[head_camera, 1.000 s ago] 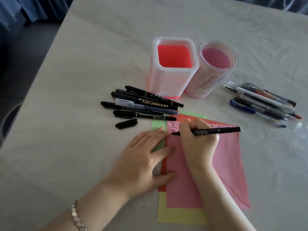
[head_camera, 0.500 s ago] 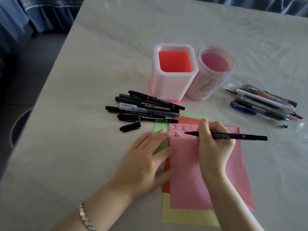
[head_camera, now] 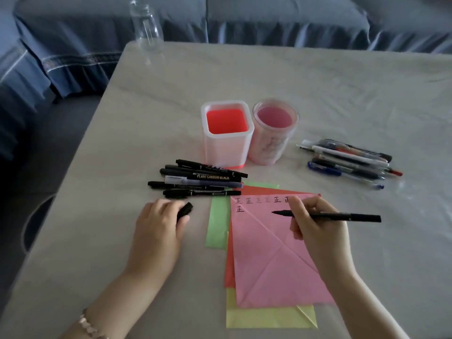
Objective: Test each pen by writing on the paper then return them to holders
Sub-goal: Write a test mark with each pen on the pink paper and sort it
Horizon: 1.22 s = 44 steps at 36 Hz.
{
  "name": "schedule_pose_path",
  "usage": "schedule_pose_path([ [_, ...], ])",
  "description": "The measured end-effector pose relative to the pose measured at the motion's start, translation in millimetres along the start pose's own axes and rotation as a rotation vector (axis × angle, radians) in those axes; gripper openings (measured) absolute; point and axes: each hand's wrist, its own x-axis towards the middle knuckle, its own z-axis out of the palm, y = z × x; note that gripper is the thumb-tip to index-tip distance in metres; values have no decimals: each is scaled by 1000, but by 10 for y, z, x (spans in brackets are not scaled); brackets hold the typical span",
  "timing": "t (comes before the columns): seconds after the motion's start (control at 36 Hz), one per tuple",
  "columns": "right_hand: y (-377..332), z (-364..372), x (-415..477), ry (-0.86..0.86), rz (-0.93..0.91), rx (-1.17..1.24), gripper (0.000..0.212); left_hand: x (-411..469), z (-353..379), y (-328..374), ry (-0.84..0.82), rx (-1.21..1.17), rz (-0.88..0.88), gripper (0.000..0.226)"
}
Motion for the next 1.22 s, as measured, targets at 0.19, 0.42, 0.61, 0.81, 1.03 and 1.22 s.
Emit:
schedule_pose_path([
  [0.19,-267,-139,-100,-155,155,290,43,19,-201,474,-250,-424,-147,16],
  [0.42,-506,-305,-130,-180,132,415,45,23,-332,955,-329,-860,-71,9],
  [0.61,-549,-409,-152,-160,122,450,47,5,-368,1092,-343,-851,-37,9],
  [0.81,-557,-403,-197,-167,119,397,46,-28,-411,1160,-348,-830,-23,23],
  [1.03,-456,-302,-186,-139,80,212,37,-20,-365,1245,-306,-625,229,17],
  [1.22,-428,-260,-147,-150,18,248,42,60,-344,1377,-494,-849,83,17],
])
